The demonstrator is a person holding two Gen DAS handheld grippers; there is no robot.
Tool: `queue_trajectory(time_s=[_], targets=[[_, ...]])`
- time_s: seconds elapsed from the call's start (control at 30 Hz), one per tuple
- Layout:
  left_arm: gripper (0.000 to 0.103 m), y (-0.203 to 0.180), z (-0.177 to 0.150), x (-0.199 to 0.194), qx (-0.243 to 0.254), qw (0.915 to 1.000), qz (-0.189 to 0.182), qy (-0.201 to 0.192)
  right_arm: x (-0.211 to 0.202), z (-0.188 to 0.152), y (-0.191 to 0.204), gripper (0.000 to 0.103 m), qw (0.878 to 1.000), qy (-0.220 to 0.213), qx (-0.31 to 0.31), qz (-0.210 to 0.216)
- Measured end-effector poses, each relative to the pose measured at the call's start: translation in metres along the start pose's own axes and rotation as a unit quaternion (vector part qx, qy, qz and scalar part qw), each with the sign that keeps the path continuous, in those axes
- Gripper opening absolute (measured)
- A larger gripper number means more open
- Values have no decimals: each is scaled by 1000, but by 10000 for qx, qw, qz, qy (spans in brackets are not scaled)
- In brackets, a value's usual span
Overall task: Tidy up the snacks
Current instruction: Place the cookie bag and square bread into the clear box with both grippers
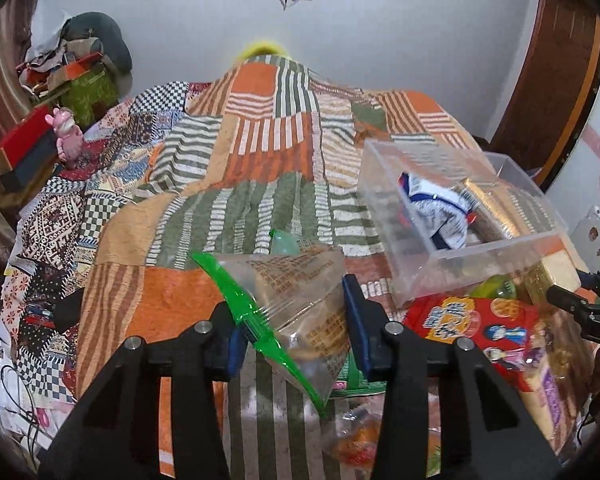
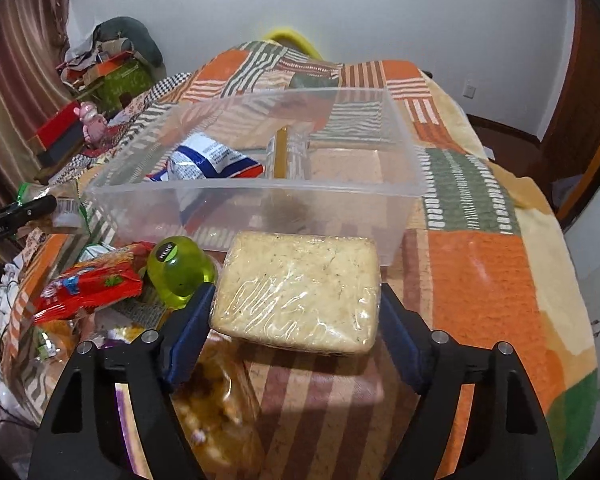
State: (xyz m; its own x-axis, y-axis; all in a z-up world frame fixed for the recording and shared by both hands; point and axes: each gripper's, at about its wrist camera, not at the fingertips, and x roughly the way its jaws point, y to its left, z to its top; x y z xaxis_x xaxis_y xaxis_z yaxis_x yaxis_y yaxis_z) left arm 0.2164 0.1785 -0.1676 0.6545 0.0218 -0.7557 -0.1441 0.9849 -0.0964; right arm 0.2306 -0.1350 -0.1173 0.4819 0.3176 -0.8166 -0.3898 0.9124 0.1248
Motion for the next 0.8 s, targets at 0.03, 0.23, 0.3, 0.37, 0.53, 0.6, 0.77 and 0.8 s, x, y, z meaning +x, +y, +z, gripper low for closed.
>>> queue_trajectory(time_s=[0.03, 0.23, 0.3, 0.37, 0.53, 0.6, 0.77, 0.8], targets=[[42, -1, 1, -5, -8, 10000, -7, -41, -4, 0, -2, 76, 10000, -42, 17, 1], [42, -16, 14, -33, 78, 9993, -89, -351, -31, 8, -8, 76, 9993, -365, 68, -37], [42, -23, 19, -39, 100, 9986, -166, -491, -40, 13, -7, 76, 9987, -501, 63, -50], [42, -31, 25, -46, 117, 9979, -243, -585, -49, 20, -9, 76, 9978, -656, 49, -70], [42, -52, 40, -52, 128, 9959, -493, -747, -56, 37, -12, 76, 9955, -944, 78, -76], [42, -62, 46, -51, 148, 9949, -596, -798, -57, 42, -11, 76, 9944, -1048, 101, -74], [42, -89, 59, -41, 321, 9930, -783, -828, -50, 57, -12, 76, 9927, -1199, 139, -68], [42, -94, 60, -39, 345, 9927, -815, -823, -47, 60, -12, 76, 9927, -1196, 140, -62]])
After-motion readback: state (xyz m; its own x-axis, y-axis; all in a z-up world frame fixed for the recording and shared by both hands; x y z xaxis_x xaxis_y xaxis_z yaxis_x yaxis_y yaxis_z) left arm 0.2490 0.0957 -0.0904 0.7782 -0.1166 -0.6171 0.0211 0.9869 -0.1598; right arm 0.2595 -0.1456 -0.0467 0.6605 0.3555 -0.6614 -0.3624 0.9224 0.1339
